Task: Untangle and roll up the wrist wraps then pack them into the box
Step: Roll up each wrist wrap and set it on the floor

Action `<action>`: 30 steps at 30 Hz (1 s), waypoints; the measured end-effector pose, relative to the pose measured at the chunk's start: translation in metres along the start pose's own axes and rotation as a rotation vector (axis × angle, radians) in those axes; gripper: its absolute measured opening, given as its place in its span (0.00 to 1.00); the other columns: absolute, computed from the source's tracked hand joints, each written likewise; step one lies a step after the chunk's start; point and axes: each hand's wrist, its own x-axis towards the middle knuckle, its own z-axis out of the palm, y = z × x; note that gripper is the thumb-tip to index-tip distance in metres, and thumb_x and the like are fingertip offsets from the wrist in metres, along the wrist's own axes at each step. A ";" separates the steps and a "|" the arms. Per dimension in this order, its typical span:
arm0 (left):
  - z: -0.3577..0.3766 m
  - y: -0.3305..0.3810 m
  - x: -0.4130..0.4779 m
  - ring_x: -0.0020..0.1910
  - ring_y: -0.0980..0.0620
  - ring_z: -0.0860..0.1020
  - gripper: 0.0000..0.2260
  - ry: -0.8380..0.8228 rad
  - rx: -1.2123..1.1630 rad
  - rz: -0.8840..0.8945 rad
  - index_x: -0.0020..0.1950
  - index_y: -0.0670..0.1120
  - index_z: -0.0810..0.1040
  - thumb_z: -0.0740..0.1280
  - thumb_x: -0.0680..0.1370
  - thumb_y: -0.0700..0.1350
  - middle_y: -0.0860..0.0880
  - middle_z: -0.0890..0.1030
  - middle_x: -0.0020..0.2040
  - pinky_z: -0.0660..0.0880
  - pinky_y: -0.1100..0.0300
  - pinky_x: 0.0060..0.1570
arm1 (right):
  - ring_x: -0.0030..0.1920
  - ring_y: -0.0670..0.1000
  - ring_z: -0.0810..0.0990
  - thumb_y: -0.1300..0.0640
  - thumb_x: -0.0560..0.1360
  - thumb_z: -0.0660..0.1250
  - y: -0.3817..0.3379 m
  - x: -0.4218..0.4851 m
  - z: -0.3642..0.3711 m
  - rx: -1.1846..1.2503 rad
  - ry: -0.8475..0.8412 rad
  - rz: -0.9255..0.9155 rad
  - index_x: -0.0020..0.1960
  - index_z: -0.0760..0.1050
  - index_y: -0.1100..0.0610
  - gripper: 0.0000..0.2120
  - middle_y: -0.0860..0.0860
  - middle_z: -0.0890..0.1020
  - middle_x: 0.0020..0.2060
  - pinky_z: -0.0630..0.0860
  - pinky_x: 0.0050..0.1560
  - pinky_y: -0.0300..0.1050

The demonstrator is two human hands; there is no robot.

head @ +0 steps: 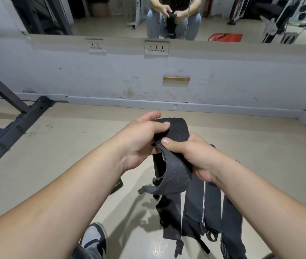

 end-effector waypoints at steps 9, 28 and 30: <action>-0.003 0.007 0.012 0.40 0.51 0.83 0.19 0.233 -0.102 0.277 0.70 0.49 0.79 0.66 0.83 0.32 0.45 0.84 0.53 0.82 0.58 0.41 | 0.51 0.64 0.86 0.59 0.78 0.70 0.005 -0.011 -0.001 0.069 -0.316 0.192 0.60 0.79 0.65 0.14 0.66 0.86 0.50 0.84 0.56 0.58; -0.010 -0.005 0.013 0.29 0.51 0.82 0.09 0.070 0.106 -0.137 0.63 0.44 0.79 0.66 0.85 0.44 0.46 0.82 0.42 0.82 0.56 0.32 | 0.40 0.55 0.87 0.64 0.83 0.66 0.003 0.001 -0.004 -0.050 -0.091 0.042 0.58 0.80 0.59 0.07 0.57 0.87 0.42 0.84 0.42 0.49; -0.005 -0.012 0.011 0.37 0.49 0.81 0.11 -0.004 0.183 -0.135 0.65 0.46 0.82 0.66 0.84 0.45 0.46 0.83 0.46 0.82 0.55 0.40 | 0.43 0.54 0.86 0.65 0.83 0.66 0.000 0.002 -0.009 -0.027 -0.080 0.027 0.57 0.81 0.58 0.07 0.56 0.87 0.45 0.83 0.45 0.49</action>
